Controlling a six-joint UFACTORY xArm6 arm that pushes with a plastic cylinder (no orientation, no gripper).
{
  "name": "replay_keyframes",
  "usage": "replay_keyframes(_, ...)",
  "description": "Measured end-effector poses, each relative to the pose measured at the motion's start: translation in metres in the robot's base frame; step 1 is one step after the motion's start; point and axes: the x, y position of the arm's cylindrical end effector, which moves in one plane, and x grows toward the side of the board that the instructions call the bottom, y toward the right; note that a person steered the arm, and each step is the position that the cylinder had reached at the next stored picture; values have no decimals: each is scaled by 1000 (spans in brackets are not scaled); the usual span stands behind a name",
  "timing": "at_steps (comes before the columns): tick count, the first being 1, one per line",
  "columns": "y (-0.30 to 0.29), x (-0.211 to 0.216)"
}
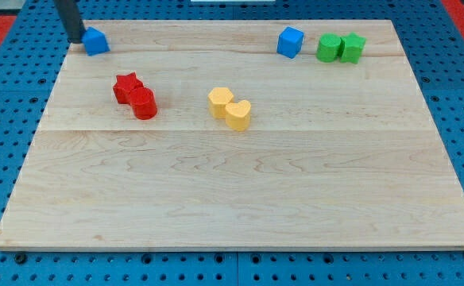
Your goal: Move the triangle to the top right of the red star
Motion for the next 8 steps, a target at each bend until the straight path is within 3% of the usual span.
replay_keyframes(1, 51, 27)
replay_keyframes(3, 152, 29)
replay_keyframes(4, 204, 71)
replay_keyframes(5, 297, 69)
replay_keyframes(6, 346, 55)
replay_keyframes(8, 364, 21)
